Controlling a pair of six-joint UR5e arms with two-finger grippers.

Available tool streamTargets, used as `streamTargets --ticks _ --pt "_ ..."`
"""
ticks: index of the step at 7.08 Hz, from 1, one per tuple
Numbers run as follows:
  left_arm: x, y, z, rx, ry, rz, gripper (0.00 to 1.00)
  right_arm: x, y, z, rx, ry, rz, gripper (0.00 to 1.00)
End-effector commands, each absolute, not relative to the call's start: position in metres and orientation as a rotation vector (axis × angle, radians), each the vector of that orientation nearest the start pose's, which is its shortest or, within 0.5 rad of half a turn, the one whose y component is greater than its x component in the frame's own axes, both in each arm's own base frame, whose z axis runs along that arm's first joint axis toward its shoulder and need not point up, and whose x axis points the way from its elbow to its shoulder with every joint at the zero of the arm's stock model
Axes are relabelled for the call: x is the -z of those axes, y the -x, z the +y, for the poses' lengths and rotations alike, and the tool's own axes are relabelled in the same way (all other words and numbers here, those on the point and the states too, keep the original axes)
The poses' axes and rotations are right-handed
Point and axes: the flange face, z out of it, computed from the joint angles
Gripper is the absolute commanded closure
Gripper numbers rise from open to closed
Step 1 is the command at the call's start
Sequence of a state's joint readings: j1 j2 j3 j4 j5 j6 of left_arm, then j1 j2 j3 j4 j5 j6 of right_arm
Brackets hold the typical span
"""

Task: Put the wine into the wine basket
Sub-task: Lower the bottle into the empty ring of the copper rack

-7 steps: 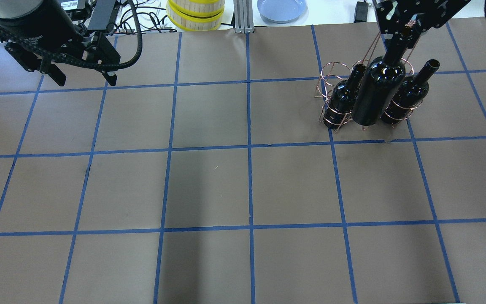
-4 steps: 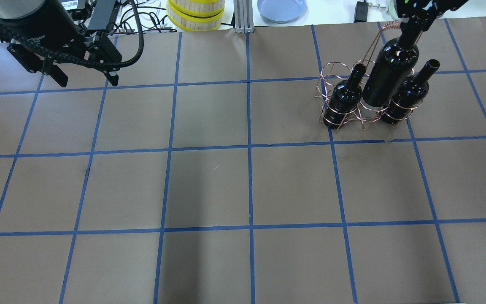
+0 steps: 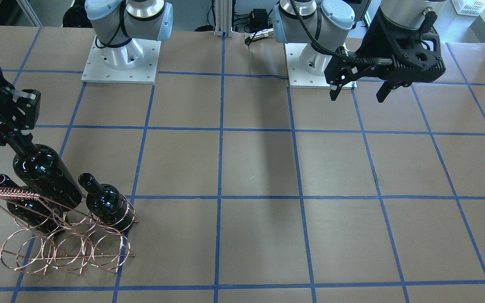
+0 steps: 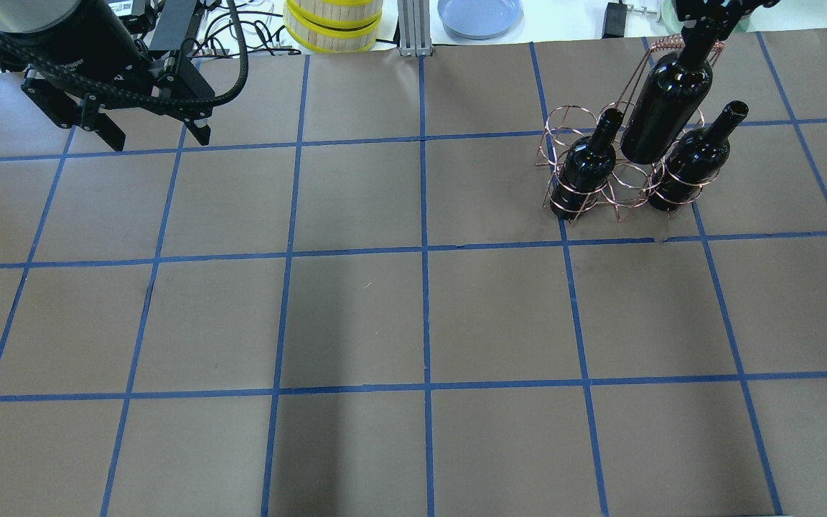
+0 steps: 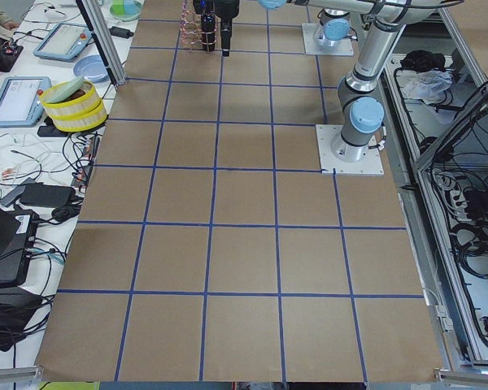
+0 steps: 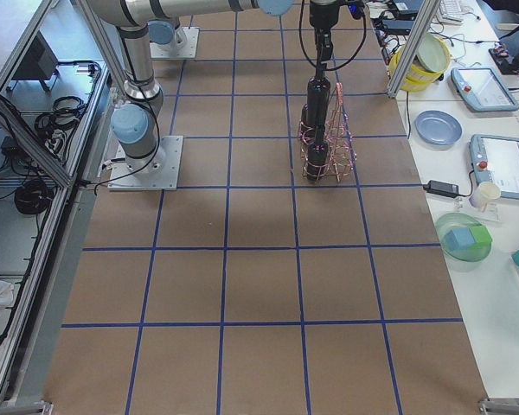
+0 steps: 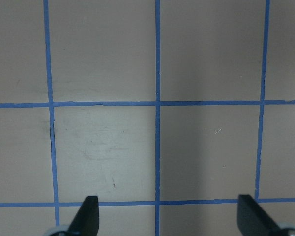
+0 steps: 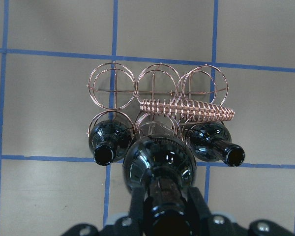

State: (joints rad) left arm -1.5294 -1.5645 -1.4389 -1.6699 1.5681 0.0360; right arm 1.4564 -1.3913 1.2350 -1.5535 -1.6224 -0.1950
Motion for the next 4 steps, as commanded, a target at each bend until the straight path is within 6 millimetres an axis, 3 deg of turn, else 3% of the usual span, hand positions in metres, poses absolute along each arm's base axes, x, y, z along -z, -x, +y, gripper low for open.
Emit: streamTargets --ticks 1,4 --pt "-0.549 0.107 -0.493 0.069 -0.005 3.078 0.00 -0.532 -0.052 -0.598 0.183 0.160 3.198 0.89" --pt "-0.550 0.107 -0.492 0.074 -0.005 3.076 0.00 -0.495 -0.055 -0.607 0.217 0.167 3.164 0.89"
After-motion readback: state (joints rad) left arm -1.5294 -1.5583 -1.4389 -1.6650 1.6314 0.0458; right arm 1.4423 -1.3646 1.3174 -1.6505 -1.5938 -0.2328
